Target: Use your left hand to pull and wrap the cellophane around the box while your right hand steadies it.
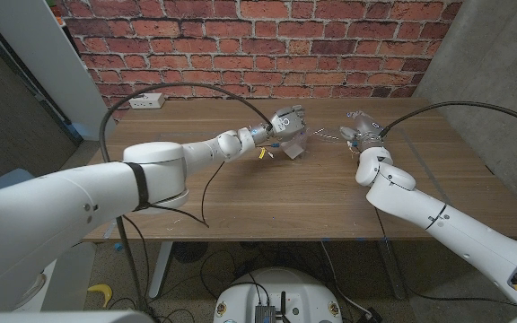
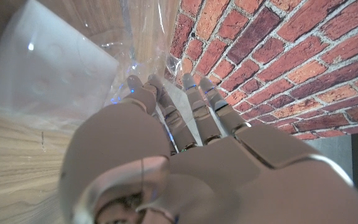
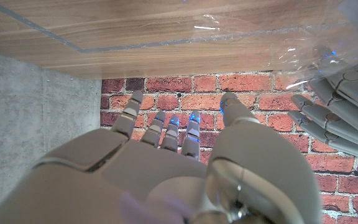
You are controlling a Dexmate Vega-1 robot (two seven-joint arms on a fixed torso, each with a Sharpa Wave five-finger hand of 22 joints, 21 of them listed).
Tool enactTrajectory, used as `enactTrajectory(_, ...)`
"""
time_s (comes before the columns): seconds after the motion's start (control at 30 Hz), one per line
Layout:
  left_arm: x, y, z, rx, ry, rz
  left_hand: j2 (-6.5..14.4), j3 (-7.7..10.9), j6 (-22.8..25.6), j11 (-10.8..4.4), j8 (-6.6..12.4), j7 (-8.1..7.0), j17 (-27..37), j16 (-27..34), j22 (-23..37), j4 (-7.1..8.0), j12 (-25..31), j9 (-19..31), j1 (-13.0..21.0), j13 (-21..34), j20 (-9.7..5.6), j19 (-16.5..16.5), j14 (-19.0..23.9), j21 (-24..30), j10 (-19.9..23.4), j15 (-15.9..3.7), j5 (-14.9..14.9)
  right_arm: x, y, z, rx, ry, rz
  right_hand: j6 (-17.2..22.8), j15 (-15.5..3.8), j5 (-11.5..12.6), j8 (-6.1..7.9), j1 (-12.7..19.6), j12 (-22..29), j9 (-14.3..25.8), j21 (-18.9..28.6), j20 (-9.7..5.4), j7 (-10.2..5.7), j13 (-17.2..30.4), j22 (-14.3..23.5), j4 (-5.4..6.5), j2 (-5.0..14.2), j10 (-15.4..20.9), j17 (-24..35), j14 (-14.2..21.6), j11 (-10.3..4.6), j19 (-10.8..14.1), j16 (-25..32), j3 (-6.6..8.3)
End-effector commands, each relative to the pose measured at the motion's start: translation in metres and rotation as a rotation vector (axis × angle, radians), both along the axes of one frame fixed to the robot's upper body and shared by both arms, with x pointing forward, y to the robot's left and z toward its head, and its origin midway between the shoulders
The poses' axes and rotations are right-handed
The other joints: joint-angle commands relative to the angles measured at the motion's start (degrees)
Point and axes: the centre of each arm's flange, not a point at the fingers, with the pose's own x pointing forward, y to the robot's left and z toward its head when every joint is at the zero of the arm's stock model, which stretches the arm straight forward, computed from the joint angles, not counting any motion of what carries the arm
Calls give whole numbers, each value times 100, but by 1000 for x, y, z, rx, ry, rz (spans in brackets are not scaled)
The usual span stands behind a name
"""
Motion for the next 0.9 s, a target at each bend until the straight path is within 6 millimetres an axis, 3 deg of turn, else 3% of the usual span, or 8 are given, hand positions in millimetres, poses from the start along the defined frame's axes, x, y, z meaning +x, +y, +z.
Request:
enactTrajectory(0.03,17,-31,13,-74,156,204,-2,-11,-15,-4,-36,-8,12,-18,23,6,-35,8,62,11,-11,57,61,27,-5,-1037,8,3,-4,4,6,-16,-17,26,6,-16,16,61,33,12,30,-52,-17,7,12,-46,25,49,2,57,-17,12,26,22)
enactTrajectory(0.3,26,-46,15,-187,342,311,-29,-46,-18,-2,-66,-4,22,-10,28,-2,-29,8,104,36,-2,97,172,70,69,-1029,-3,2,-6,5,11,-14,-31,36,7,-16,20,70,41,12,43,-72,-13,6,11,-55,24,63,-1,67,-19,24,35,27)
enactTrajectory(0.37,26,-49,14,-208,373,311,-64,-86,-137,13,-138,-5,1,-50,30,70,-78,0,10,32,2,110,201,91,3,-993,-9,2,-7,5,15,-16,-36,36,0,-16,20,73,42,12,46,-80,-17,6,10,-58,24,64,-1,67,-17,24,37,29)
enactTrajectory(0.5,25,-56,12,-245,420,317,-296,-291,-1116,51,-398,-59,-66,-285,14,256,-330,-44,-483,30,60,128,122,148,-476,-949,4,2,-8,5,11,-12,-31,28,8,-17,17,78,42,12,49,-72,-11,6,10,-65,19,62,-4,72,-13,26,40,30)
enactTrajectory(0.57,25,-58,11,-268,443,321,-581,-533,-1786,57,-405,-76,-75,-352,-7,328,-445,-55,-891,44,218,17,-56,113,-903,-924,61,3,-8,5,9,-5,-23,25,10,-17,15,81,39,11,51,-69,-14,5,9,-71,11,52,-6,71,-19,26,40,30)
enactTrajectory(0.67,26,-61,9,-303,475,329,-977,-809,-2778,92,-368,-89,-70,-354,-25,304,-466,-43,-1318,124,403,-256,-372,-8,-1666,-891,232,4,-8,4,11,5,-20,17,14,-18,12,84,36,11,51,-65,-11,5,9,-80,-5,42,-9,71,-8,19,41,26)
enactTrajectory(0.77,25,-63,7,-348,502,319,-1219,-1011,-3072,126,-331,-89,-64,-364,-21,327,-442,-23,-1587,186,664,-533,-633,-129,-1961,-846,298,4,-8,4,6,16,-12,18,24,-19,13,84,35,11,53,-58,-6,4,8,-89,-22,36,-13,60,-4,16,36,21)
enactTrajectory(0.9,24,-64,5,-442,548,274,-1310,-1091,-3178,112,-290,-93,-58,-339,-15,327,-367,1,-1681,244,854,-630,-678,-174,-1963,-776,337,5,-9,3,9,31,-2,19,28,-20,14,82,36,10,49,-58,-5,4,7,-97,-40,36,-16,60,4,-2,37,14)
